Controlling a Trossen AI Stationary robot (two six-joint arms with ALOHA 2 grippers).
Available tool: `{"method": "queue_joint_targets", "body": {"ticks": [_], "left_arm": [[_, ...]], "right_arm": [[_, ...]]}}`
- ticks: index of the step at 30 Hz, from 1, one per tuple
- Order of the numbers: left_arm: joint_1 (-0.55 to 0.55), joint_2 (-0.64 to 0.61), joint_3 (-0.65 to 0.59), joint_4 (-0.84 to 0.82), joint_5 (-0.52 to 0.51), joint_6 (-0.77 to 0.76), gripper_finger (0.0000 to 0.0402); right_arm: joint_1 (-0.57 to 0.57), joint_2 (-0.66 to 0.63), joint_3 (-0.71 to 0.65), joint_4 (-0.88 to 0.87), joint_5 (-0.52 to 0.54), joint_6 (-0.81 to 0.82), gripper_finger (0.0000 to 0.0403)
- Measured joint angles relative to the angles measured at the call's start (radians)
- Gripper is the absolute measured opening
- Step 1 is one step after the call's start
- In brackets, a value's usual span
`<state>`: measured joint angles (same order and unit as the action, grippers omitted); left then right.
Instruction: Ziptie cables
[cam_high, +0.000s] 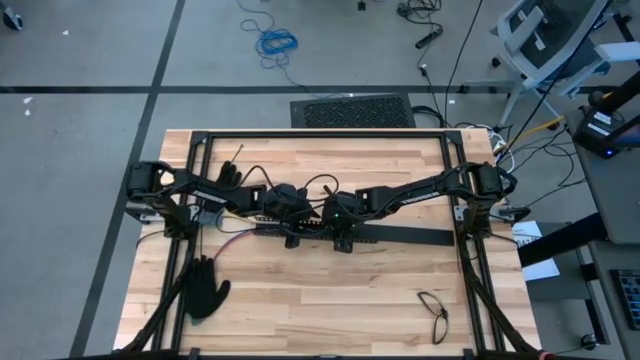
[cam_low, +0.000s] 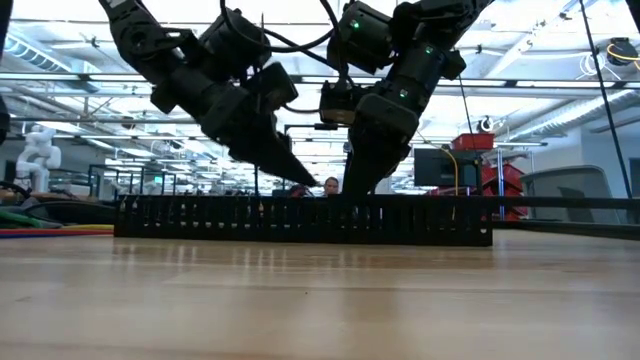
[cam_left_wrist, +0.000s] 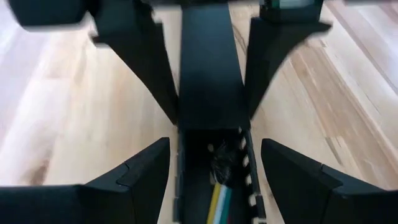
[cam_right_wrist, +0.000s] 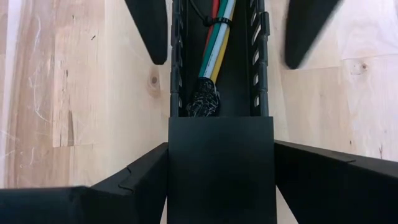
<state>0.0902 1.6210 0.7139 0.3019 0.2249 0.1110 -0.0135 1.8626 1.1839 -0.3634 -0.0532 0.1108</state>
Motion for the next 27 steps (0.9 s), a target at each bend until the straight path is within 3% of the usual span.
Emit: {"method": "queue_joint_targets", "body": {"ticks": [17, 21, 27], "left_arm": [[0.0, 0.044, 0.001, -0.003, 0.062, 0.057, 0.0249], [0.001, 0.044, 0.042, -0.093, 0.068, 0.056, 0.0251], [0.009, 0.045, 0.086, -0.174, 0.062, 0.091, 0.03]], "right_arm": [[0.0, 0.0, 0.0, -0.002, -0.002, 0.0, 0.0247], [0.0, 0.0, 0.0, -0.001, -0.002, 0.0, 0.0247], [0.0, 0.0, 0.0, 0.0, 0.001, -0.002, 0.0247]]}}
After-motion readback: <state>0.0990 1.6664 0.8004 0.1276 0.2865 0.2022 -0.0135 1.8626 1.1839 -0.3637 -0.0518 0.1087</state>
